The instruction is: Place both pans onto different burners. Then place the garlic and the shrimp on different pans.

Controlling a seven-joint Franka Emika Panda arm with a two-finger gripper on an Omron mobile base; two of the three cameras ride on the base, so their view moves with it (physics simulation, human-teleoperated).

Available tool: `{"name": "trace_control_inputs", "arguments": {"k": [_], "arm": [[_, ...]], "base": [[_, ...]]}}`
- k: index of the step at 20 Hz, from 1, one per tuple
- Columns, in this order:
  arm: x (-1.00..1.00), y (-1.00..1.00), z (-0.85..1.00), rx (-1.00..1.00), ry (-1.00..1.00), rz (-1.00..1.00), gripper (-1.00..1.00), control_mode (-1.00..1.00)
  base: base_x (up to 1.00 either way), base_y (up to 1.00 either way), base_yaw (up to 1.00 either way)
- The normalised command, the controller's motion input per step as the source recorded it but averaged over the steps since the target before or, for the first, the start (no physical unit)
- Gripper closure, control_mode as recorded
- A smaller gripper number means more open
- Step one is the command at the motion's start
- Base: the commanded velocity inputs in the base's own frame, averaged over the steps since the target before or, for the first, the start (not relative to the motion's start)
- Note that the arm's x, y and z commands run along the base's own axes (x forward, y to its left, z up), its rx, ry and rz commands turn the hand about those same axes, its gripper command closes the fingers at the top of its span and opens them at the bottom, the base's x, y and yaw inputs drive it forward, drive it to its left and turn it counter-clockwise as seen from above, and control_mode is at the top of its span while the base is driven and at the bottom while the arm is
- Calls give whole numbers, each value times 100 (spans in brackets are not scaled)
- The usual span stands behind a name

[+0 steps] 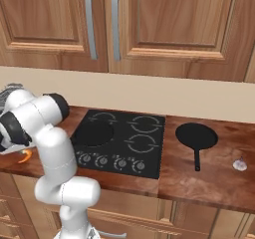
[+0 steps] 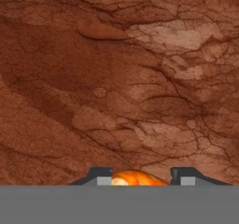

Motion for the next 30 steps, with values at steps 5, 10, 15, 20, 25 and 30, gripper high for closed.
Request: {"name": "trace_control_inputs", "arguments": {"k": [5, 10, 15, 20, 25, 30], "arm": [[-42, 6, -58, -6, 0, 0, 100, -100], [-38, 0, -36, -6, -2, 0, 100, -100], [-46, -11, 9, 0, -13, 0, 100, -100], [-33, -30, 33, 0, -15, 0, 100, -100], [-9, -38, 45, 4, -13, 0, 100, -100], [8, -46, 31, 5, -4, 0, 100, -100]], "base": [[0, 0, 0], [0, 0, 0], [0, 0, 0], [0, 0, 0], [0, 0, 0], [0, 0, 0]]}}
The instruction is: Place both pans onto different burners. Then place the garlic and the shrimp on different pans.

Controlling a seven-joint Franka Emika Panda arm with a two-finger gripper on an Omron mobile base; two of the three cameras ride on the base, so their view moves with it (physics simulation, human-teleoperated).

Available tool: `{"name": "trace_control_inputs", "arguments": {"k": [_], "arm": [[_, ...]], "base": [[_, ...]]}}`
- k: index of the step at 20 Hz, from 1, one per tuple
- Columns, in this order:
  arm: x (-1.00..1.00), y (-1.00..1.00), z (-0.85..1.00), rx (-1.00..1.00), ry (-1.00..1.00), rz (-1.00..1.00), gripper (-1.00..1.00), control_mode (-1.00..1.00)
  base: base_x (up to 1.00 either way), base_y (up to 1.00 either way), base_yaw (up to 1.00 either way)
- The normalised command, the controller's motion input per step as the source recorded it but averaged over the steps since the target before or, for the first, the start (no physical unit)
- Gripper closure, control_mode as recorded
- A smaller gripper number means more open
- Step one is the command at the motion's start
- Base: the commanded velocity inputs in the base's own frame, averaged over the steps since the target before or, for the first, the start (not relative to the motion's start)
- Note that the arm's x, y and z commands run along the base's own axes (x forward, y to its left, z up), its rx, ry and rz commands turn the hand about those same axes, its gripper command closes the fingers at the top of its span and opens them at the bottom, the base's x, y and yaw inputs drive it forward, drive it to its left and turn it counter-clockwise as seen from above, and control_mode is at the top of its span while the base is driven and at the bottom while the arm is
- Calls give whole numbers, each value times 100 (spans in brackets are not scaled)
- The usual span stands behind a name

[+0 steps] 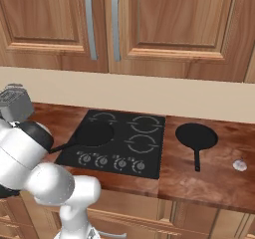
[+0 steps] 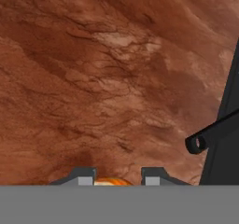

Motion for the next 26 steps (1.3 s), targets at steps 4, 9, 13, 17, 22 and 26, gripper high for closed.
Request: {"name": "trace_control_inputs", "arguments": {"k": [4, 9, 13, 17, 22, 26], "arm": [[24, -48, 24, 5, 0, -1, 100, -100], [24, -39, 28, 4, 0, -1, 100, -100], [24, -27, 32, 3, 0, -2, 100, -100], [26, -24, 33, 2, 0, -2, 100, -100], [26, -27, 20, 3, 0, -2, 100, -100], [21, -34, 4, 4, 0, 0, 100, -100]], "base": [[0, 0, 0], [0, 0, 0], [0, 0, 0], [0, 0, 0], [0, 0, 0], [0, 0, 0]]}}
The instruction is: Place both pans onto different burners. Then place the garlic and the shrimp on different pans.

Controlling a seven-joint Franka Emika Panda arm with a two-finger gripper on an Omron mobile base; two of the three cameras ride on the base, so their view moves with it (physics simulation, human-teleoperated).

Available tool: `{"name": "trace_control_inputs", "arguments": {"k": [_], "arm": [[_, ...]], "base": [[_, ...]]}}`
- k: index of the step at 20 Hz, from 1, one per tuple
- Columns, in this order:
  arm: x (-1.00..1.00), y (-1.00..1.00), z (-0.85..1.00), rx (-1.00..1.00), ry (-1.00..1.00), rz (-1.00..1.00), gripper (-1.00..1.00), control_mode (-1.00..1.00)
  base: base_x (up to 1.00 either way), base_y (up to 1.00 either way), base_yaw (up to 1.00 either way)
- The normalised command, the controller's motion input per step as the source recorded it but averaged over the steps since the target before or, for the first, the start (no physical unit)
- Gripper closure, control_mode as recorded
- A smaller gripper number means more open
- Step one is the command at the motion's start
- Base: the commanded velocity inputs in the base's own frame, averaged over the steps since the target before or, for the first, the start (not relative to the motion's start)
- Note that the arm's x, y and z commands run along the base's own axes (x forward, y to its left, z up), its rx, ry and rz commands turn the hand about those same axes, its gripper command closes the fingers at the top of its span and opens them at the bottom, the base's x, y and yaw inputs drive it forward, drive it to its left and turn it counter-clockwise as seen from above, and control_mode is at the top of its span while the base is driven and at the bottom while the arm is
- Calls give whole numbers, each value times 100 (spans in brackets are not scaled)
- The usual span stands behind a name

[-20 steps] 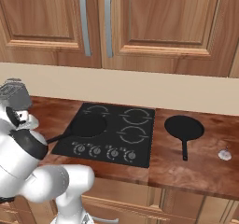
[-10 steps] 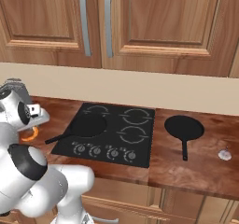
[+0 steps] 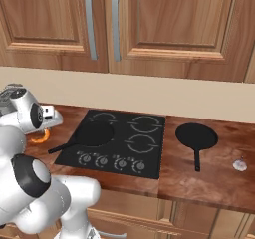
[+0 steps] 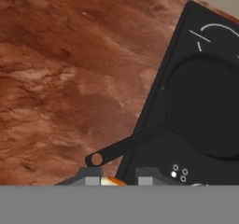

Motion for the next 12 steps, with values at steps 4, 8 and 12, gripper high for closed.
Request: {"name": "trace_control_inputs", "arguments": {"k": [4, 8, 12], "arm": [[11, -39, 0, 0, 0, 0, 100, -100], [13, -42, 0, 0, 0, 0, 100, -100], [15, -42, 0, 0, 0, 0, 100, -100]], "base": [[0, 0, 0], [0, 0, 0], [0, 0, 0]]}}
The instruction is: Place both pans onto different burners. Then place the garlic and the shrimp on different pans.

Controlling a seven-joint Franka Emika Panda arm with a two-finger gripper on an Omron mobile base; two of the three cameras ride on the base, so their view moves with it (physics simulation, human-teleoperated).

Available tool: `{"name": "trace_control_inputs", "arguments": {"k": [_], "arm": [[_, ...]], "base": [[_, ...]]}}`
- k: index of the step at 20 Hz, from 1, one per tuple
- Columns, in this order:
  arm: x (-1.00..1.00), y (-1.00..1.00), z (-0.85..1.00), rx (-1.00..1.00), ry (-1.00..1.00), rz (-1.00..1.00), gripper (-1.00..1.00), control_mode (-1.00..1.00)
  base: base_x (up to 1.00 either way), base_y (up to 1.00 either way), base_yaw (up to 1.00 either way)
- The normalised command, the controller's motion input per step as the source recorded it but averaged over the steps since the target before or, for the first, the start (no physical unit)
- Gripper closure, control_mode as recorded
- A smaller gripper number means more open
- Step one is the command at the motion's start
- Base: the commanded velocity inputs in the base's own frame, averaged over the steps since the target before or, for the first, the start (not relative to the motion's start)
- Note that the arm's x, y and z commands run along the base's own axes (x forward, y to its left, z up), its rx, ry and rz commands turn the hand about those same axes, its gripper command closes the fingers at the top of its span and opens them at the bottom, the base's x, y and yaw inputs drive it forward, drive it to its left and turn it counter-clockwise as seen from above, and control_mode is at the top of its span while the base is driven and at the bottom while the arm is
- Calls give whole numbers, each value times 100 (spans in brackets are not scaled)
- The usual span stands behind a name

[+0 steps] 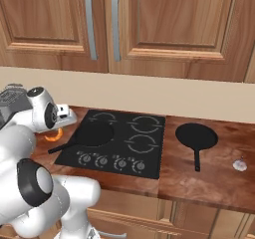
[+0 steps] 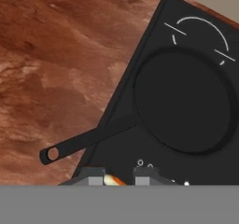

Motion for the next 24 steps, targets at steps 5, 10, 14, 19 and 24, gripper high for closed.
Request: {"name": "trace_control_inputs", "arguments": {"k": [5, 10, 14, 19, 24], "arm": [[24, -42, 0, 1, 0, 0, 100, -100], [44, -34, 0, 1, 0, 0, 100, -100], [50, -28, -1, 1, 0, 0, 100, -100], [38, -17, -6, 0, 0, 0, 100, -100], [15, -5, -23, 0, 0, 0, 100, -100]], "base": [[0, 0, 0], [0, 0, 0], [0, 0, 0], [0, 0, 0], [0, 0, 0]]}}
